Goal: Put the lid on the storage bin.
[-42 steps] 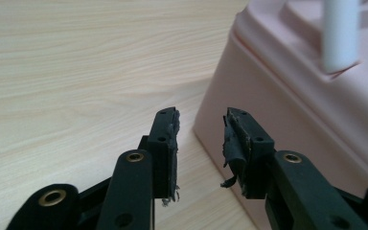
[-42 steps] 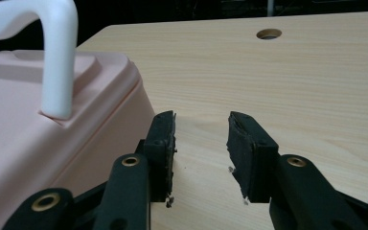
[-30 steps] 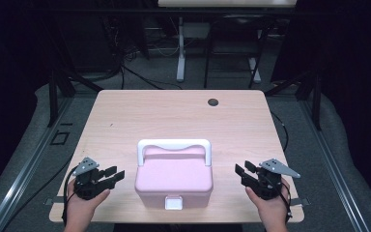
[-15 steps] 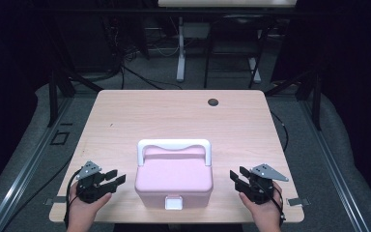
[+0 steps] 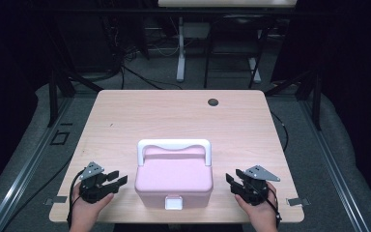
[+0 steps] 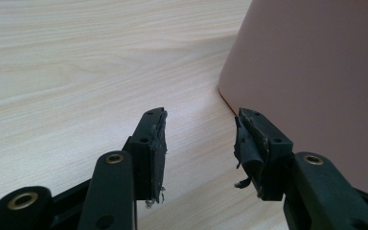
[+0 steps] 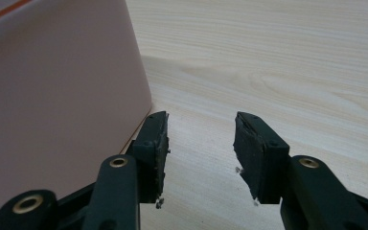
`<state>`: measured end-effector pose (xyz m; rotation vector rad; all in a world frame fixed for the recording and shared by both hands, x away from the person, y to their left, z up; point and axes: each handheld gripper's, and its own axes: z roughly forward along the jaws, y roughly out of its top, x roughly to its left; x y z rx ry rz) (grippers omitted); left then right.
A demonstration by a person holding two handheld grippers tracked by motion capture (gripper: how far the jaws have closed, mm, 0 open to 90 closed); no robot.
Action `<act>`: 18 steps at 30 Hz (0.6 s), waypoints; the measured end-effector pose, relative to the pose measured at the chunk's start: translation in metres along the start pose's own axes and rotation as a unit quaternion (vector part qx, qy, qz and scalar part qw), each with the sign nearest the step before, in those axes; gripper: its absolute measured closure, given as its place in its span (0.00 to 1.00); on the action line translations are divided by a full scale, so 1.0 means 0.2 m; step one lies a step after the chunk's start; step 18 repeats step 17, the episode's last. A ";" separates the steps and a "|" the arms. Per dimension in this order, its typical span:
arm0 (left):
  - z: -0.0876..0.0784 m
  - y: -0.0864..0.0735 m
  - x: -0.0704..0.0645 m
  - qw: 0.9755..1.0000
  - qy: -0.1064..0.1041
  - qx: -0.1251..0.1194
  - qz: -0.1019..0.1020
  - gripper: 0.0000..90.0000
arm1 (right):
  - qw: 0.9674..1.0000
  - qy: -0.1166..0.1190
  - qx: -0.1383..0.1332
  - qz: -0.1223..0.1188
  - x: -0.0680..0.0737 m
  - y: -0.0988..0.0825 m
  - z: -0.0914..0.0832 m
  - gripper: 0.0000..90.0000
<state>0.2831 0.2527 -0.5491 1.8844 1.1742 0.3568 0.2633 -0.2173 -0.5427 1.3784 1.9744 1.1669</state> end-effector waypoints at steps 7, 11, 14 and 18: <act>0.02 0.00 -0.01 1.000 -0.004 0.009 0.006 0.58 | 1.000 0.000 0.005 -0.002 0.00 -0.01 0.01 0.61; 0.03 0.01 -0.02 1.000 -0.011 0.011 0.007 0.58 | 1.000 0.000 0.007 0.004 -0.01 -0.02 0.01 0.61; 0.03 0.02 -0.02 1.000 -0.012 0.003 0.007 0.58 | 1.000 0.001 0.004 0.004 -0.01 -0.02 0.00 0.60; 0.03 0.03 -0.01 1.000 -0.014 0.004 0.003 0.57 | 1.000 0.002 0.003 0.003 -0.01 -0.02 0.00 0.60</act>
